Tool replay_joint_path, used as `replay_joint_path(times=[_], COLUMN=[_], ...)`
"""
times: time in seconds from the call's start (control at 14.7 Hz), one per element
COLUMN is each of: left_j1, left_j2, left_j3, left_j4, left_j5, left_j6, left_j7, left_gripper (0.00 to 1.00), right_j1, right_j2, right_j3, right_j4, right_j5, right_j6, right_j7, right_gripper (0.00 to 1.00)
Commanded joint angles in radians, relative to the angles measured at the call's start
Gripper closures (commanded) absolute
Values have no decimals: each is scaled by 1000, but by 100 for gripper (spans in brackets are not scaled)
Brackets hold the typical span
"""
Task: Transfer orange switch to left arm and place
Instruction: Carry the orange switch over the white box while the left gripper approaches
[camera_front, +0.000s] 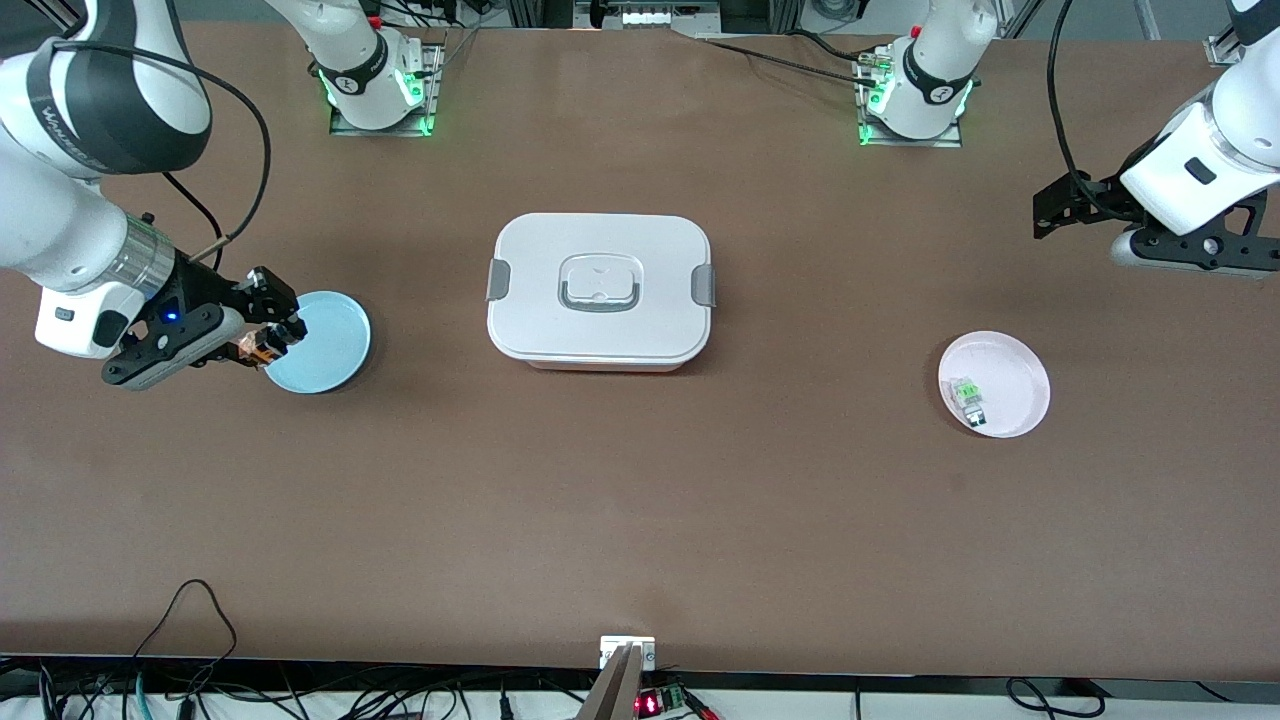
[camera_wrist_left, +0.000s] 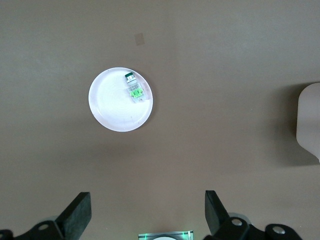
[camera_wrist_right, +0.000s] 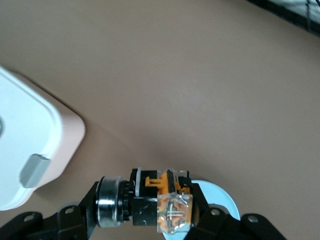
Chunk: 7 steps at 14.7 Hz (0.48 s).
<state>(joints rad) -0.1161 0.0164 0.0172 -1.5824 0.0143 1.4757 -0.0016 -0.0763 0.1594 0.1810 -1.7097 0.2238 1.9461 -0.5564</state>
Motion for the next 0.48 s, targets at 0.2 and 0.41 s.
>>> replay_joint_path(times=[0.2,0.41], left_j1=[-2,1], left_j2=[14,14], left_j3=[3,3], left_j4=[36,36], left_j5=[-14,-16], left_j6=[-28,-35], left_j7=[-9,-8], left_gripper=[0,0], right_j1=[-10,-8], right_j2=[-15,-9], right_j3=[2,3], right_j4=[1,-13], right_j5=[298,463], right_j6=[31,19], right_j7=[-389,-609], right_gripper=[60,60])
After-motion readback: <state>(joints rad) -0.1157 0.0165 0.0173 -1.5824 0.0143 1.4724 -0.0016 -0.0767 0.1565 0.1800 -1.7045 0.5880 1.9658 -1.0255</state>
